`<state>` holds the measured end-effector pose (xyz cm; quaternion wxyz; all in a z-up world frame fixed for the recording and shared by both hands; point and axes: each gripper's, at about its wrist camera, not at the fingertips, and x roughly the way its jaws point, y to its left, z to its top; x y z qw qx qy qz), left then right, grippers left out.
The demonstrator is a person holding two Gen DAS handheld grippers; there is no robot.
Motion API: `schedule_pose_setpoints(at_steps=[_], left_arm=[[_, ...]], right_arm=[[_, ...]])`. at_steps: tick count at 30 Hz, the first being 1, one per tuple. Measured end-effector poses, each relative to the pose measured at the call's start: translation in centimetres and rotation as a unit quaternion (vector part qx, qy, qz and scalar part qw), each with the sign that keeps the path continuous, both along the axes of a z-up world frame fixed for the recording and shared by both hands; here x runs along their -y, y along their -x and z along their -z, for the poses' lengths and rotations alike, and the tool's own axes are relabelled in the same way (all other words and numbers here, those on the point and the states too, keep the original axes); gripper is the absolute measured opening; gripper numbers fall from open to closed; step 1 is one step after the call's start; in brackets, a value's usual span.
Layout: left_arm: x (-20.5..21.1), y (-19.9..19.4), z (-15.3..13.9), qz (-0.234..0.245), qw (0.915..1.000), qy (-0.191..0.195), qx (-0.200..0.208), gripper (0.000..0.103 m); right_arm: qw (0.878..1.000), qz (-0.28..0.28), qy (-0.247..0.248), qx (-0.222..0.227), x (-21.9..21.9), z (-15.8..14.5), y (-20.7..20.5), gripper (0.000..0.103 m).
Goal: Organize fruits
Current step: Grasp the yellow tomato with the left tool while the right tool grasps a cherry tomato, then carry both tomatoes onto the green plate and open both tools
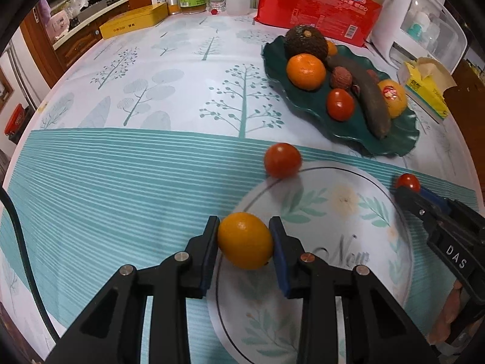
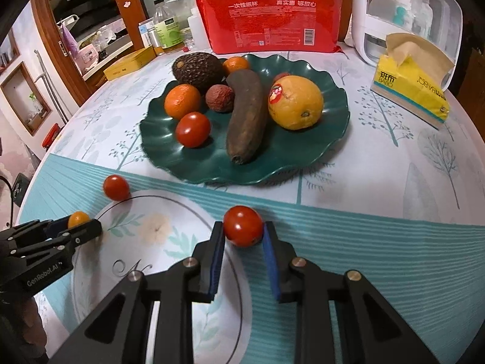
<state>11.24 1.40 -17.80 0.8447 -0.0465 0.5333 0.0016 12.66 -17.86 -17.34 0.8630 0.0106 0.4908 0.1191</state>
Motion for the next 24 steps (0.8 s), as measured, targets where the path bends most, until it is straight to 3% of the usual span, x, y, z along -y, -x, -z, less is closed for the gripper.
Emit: schedule_pose_setpoints(at_steps=[6,12,16,24], left_arm=[[1.6,0.8,-2.2,0.022,0.9997,0.007,-0.008,0.031],[3.9,0.4,-7.6,0.059,0.9977,0.032,-0.003,0.031],[5.6,-1.1,-14.1,0.085,0.9958,0.013,0.032,0.031],[7.2,-5.6,-25.8,0.110,0.9882,0.000,0.106,0.032]], right_arm=[[1.000,-0.006,-0.009,-0.002,0.0,-1.7,1.5,0.025],[0.999,-0.008,-0.029,-0.016,0.8,-5.2,2.2,0.025],[0.999,-0.022,-0.037,-0.002,1.3,-10.4,1.8,0.025],[0.996,-0.031,-0.057,0.062,3.0,-24.3,-2.8,0.026]])
